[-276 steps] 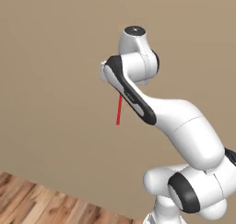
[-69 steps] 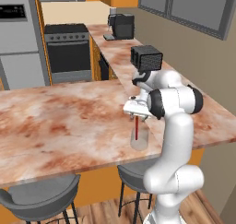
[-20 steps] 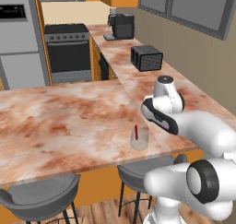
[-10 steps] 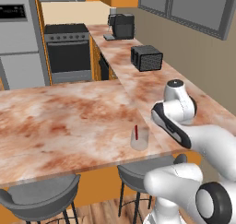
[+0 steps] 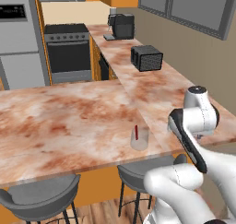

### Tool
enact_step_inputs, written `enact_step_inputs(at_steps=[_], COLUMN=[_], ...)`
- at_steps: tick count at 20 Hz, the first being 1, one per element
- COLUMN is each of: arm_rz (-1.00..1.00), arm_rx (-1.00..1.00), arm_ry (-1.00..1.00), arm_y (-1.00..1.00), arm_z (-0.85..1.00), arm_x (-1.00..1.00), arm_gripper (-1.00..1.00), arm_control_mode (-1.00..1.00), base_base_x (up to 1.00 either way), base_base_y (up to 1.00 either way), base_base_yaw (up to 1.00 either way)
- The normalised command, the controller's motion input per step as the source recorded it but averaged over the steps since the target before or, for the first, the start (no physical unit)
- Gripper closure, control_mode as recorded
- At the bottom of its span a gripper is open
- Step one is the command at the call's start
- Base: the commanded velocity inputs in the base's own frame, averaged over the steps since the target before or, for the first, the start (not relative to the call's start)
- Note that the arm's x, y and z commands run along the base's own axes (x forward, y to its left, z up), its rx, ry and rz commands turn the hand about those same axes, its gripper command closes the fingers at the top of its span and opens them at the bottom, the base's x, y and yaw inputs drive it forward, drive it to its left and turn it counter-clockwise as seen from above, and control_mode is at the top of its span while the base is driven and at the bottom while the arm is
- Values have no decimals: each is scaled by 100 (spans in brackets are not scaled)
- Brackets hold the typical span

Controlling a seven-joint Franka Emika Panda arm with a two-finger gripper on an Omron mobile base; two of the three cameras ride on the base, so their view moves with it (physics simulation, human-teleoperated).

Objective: Take a straw from the drawer in front and place it inside the glass cup on the dining counter.

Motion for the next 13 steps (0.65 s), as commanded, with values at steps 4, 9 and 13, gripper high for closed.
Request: enact_step_inputs(at_steps=[4,9,13], arm_rz=[0,0,0], arm_rx=[0,0,0], arm_ry=[0,0,0], arm_y=[-23,-15,-4], arm_z=[0,0,0], arm_x=[-77,-71,-57], arm_gripper=[-100,-100,-100], arm_control_mode=[-100,-100,-100], base_base_x=[0,0,0], base_base_y=[0,0,0], base_base_yaw=[0,0,0])
